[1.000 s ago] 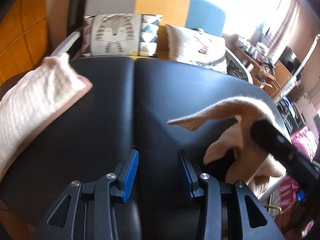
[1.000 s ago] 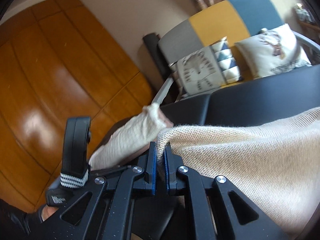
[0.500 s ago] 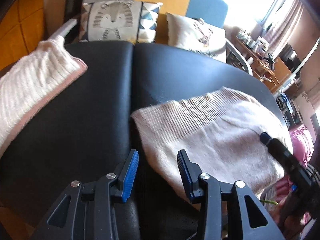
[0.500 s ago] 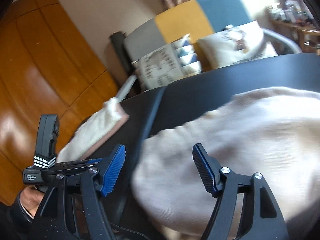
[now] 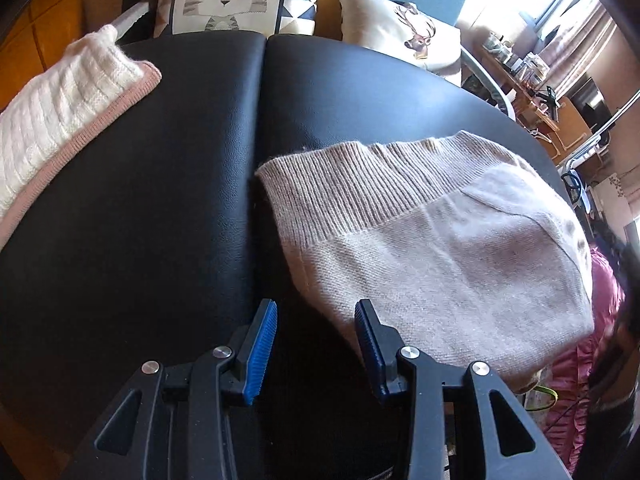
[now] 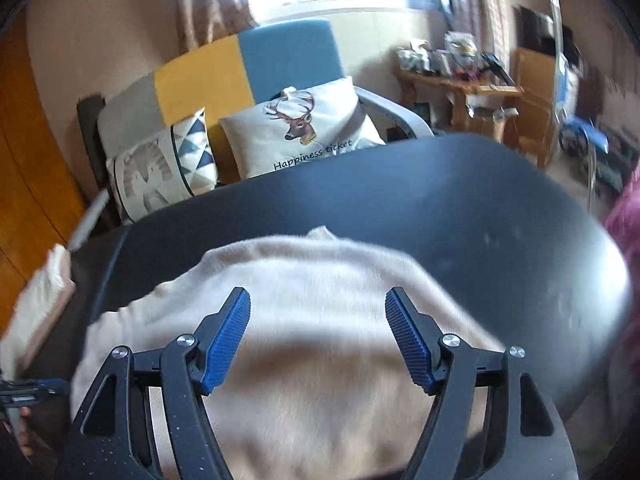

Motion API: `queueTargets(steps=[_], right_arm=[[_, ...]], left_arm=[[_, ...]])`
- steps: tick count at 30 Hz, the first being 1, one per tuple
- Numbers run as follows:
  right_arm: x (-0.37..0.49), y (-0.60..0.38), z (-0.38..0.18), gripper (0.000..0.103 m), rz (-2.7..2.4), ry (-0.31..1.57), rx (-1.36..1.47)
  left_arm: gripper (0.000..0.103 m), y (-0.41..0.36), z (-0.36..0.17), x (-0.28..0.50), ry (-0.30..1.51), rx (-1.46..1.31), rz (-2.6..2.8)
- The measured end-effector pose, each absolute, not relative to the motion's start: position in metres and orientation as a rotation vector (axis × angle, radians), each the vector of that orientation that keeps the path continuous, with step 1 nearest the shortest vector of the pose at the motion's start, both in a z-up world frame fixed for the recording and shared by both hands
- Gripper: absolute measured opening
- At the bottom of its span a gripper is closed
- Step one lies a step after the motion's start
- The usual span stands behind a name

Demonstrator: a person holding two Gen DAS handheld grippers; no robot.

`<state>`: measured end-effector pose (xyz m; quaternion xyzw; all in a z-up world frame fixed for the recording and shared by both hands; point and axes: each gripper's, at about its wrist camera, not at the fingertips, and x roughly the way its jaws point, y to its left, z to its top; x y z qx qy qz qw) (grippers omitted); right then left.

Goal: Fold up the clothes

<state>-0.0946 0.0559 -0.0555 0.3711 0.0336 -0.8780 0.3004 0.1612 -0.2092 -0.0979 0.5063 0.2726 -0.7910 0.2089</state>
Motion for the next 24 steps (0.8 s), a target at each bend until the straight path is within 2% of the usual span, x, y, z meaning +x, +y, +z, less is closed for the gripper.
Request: queueTargets(steps=[2,8,20,21,23,24], right_arm=[[-0.11,0.04,-0.062,0.079,-2.305,0.158,1.002],[-0.143,-0.007,-0.087,0.079,-2.222,0.295,1.136],[-0.195,-0.055,-0.134,0.079,-2.02,0.38,1.437],[-0.195,-0.057,-0.137,0.078,-2.01,0.381,1.443],[-0.193,-0.057,-0.139,0.068,-1.999,0.373,1.433],[-0.192,-0.057,-0.14,0.058,-1.988,0.367,1.428]], left_arm=[[0.041,-0.209,-0.098,0.159,0.736,1.414,-2.192],[0.041,-0.21,-0.103,0.155,0.728,1.441,-2.176],[0.041,-0.216,-0.117,0.144,0.746,1.48,-2.17],[0.041,-0.217,-0.118,0.144,0.749,1.48,-2.168],[0.041,-0.218,-0.119,0.143,0.752,1.481,-2.167],[0.041,-0.219,-0.12,0.142,0.753,1.482,-2.167]])
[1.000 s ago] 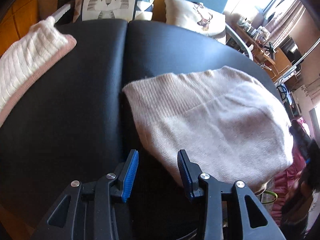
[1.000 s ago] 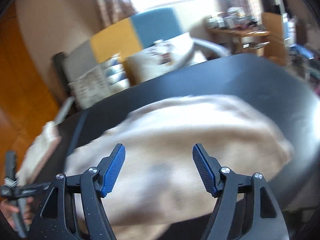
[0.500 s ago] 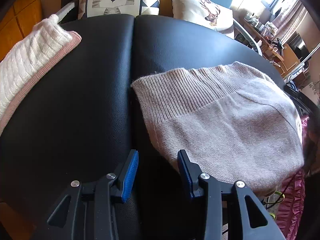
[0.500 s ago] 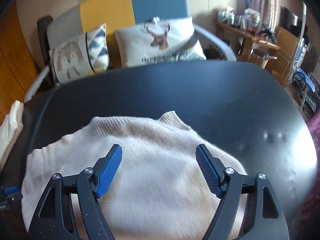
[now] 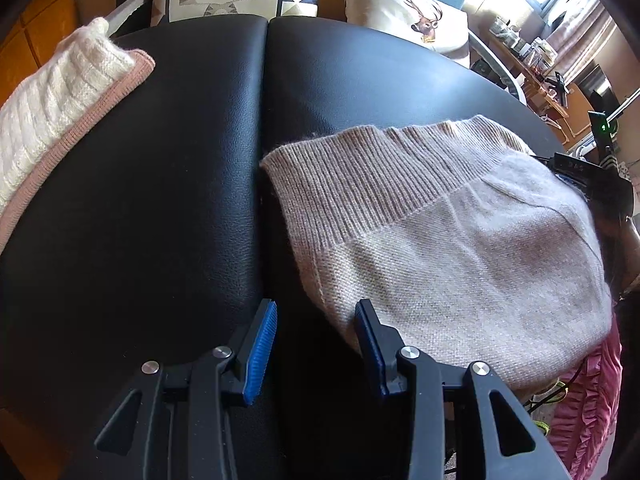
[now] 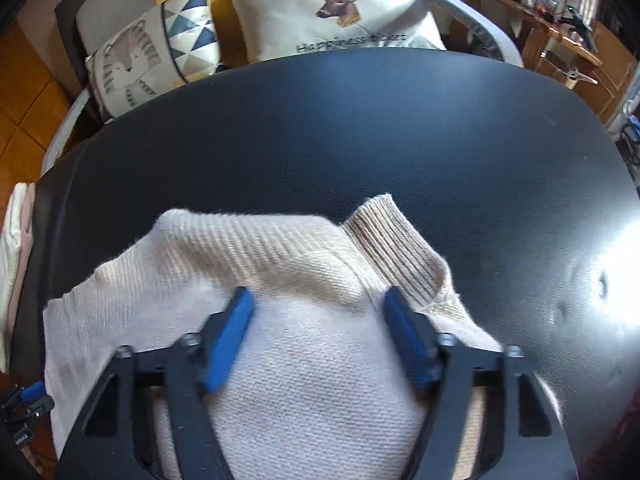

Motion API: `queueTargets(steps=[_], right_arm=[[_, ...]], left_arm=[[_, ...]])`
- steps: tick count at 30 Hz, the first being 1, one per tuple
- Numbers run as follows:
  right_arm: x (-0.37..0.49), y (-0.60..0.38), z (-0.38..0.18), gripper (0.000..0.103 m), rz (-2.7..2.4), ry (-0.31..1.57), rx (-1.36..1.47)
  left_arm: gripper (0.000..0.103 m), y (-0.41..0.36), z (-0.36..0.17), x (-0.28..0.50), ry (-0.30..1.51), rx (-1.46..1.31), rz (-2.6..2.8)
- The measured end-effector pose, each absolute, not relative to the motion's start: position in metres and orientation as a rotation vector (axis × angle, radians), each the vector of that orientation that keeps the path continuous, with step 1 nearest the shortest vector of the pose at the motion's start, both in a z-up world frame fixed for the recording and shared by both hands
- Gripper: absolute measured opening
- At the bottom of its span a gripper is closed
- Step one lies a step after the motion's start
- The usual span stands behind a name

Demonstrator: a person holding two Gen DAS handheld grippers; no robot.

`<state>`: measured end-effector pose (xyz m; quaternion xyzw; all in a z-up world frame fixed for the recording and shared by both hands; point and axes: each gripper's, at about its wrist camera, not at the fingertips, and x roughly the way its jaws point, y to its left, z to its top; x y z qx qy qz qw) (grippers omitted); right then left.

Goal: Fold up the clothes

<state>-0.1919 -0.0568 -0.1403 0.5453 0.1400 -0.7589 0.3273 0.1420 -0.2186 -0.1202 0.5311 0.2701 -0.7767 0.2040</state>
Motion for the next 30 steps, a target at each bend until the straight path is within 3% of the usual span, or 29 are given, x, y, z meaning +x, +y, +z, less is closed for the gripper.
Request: queueTargets(steps=[4,7,22,30], right_arm=[[-0.186,-0.059,-0.141,0.026,-1.954,0.338,1.399],[-0.18,-0.064,-0.141,0.02,-1.94,0.307,1.363],[-0.172,-0.185,-0.137,0.012,-1.959,0.151,1.154],[-0.168,-0.219,-0.084,0.01,-1.966,0.044,1.001]], left_arm=[[0.041,-0.218,-0.124,0.138,0.755,1.487,-2.167],[0.041,-0.219,-0.127,0.134,0.757,1.488,-2.161],[0.041,-0.256,-0.118,0.112,0.789,1.374,-2.135],[0.041,-0.259,-0.108,0.097,0.798,1.295,-2.123]])
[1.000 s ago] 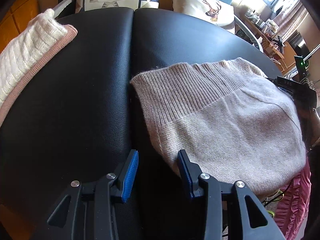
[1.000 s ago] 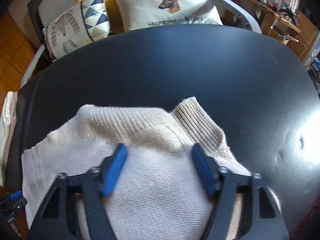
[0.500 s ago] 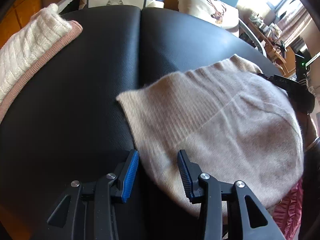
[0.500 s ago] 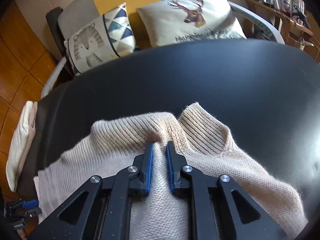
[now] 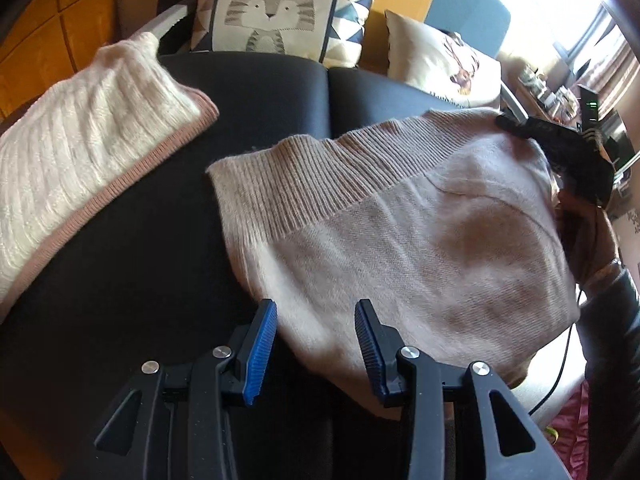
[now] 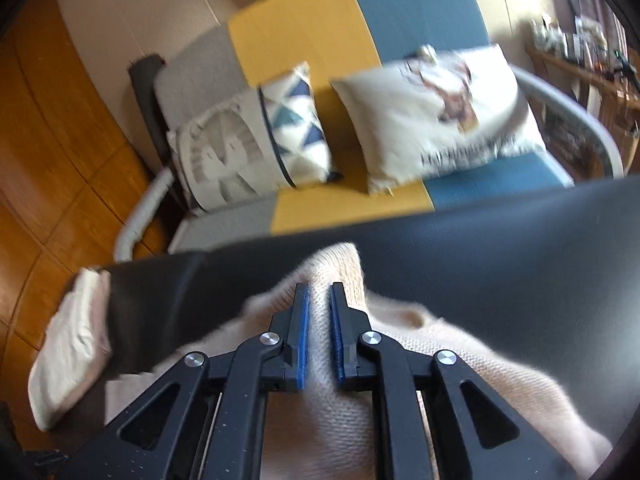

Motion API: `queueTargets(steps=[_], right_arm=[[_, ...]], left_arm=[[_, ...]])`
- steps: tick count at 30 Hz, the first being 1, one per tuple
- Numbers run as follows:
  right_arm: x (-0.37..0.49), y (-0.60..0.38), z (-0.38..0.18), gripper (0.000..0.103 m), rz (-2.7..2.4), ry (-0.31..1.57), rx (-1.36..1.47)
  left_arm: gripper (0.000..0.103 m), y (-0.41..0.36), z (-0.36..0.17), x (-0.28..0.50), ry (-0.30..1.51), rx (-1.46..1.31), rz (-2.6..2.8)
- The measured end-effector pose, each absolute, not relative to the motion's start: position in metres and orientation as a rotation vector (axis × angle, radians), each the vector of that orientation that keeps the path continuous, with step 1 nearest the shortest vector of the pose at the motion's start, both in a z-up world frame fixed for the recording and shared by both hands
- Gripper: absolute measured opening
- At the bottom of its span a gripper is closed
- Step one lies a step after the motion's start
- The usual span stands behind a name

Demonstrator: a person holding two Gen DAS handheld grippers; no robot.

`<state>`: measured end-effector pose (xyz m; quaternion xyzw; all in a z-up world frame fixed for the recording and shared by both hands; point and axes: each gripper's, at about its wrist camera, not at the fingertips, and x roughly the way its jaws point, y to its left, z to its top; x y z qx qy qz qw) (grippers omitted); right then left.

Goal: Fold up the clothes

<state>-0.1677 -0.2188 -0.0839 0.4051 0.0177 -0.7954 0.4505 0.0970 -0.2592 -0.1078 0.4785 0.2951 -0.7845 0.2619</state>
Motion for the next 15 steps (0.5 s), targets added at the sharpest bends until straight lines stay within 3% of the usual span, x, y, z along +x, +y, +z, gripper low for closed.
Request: queueTargets(steps=[1,7,11,12,13,14,15], right_arm=[[-0.164,-0.215,-0.075,0.005,-1.964,0.036,0.979],[-0.145,-0.189,-0.036,0.005,-1.96,0.068,0.906],[-0.147,-0.179,-0.036,0.014,-1.974,0.098,0.936],[-0.15,-0.176,-0.038,0.027,-1.981,0.093,0.957],[-0.154,-0.175,-0.041,0.049,-1.987,0.09,0.977],[-0.157,-0.173,-0.045,0.062,-1.993,0.086,0.997],[-0.16,-0.172,-0.048,0.082,-2.014,0.091,1.005]], left_arm=[[0.041,-0.26,-0.108,0.098,0.801,1.289,-2.123],[0.041,-0.271,-0.106,0.122,0.812,1.286,-2.143],[0.041,-0.276,-0.093,0.145,0.806,1.28,-2.169],[0.041,-0.278,-0.088,0.148,0.804,1.278,-2.175],[0.041,-0.279,-0.085,0.15,0.804,1.276,-2.177],[0.041,-0.28,-0.083,0.154,0.803,1.274,-2.178],[0.041,-0.281,-0.083,0.154,0.804,1.273,-2.178]])
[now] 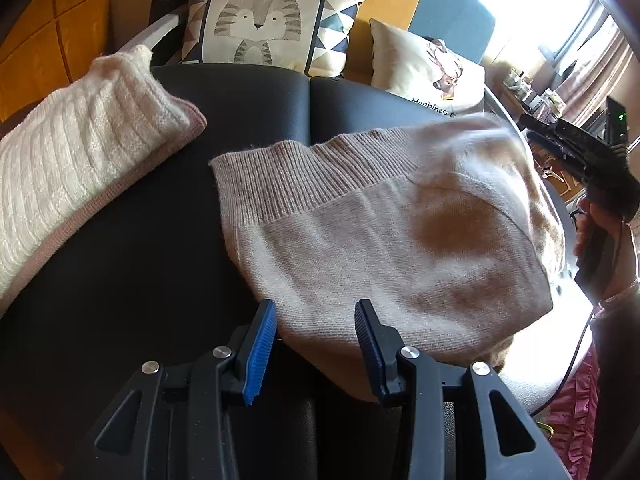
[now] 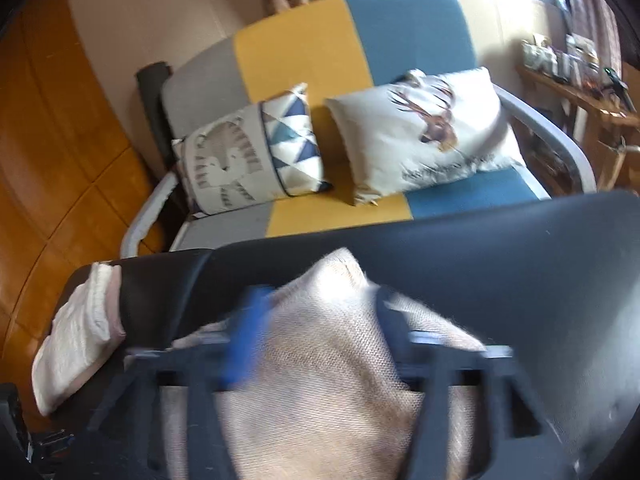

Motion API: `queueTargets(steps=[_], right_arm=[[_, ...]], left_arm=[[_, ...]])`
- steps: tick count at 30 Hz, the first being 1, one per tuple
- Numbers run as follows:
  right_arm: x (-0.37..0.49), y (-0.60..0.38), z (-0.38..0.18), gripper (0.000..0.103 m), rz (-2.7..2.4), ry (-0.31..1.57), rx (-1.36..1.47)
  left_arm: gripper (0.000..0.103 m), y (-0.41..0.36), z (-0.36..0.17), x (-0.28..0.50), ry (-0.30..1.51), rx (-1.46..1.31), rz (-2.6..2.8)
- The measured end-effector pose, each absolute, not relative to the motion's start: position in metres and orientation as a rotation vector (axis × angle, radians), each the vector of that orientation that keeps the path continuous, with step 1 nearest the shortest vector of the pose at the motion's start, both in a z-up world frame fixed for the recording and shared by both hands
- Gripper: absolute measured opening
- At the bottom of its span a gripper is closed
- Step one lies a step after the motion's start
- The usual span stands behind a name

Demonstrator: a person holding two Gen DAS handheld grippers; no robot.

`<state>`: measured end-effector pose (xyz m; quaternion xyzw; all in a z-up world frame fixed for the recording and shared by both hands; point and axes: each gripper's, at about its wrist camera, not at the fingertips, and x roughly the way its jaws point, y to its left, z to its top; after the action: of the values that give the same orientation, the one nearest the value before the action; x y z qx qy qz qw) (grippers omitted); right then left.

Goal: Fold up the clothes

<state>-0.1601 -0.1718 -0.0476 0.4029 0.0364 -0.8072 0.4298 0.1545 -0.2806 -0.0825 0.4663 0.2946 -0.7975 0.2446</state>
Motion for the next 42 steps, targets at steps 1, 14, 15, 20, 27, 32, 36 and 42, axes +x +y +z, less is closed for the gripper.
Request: queueTargets(steps=[1,14,15,20,27,32,36,42], right_arm=[[-0.162,-0.172,-0.05,0.085,-2.026,0.1,1.005],[-0.208,-0.252,-0.106,0.085,-1.919,0.39,1.242],[-0.208,-0.257,-0.111,0.085,-1.91,0.414,1.254],[-0.204,-0.276,-0.132,0.085,-1.861,0.479,1.3],[-0.19,-0.271,-0.135,0.017,-1.799,0.45,1.282],[-0.169,-0.252,-0.098,0.013,-1.824,0.359,1.149],[-0.147,-0.223,-0.051,0.011,-1.829,0.262,1.017],[-0.103,-0.16,0.011,0.009,-1.799,0.164,0.855]], left_arm=[[0.041,-0.282,-0.083,0.159,0.808,1.272,-2.174],[0.041,-0.3,-0.098,0.159,0.841,1.304,-2.127],[0.041,-0.301,-0.098,0.159,0.84,1.306,-2.127],[0.041,-0.303,-0.1,0.155,0.84,1.312,-2.13],[0.041,-0.301,-0.098,0.153,0.838,1.313,-2.129],[0.041,-0.299,-0.094,0.151,0.831,1.303,-2.134],[0.041,-0.295,-0.088,0.15,0.824,1.293,-2.144],[0.041,-0.288,-0.073,0.154,0.805,1.258,-2.168]])
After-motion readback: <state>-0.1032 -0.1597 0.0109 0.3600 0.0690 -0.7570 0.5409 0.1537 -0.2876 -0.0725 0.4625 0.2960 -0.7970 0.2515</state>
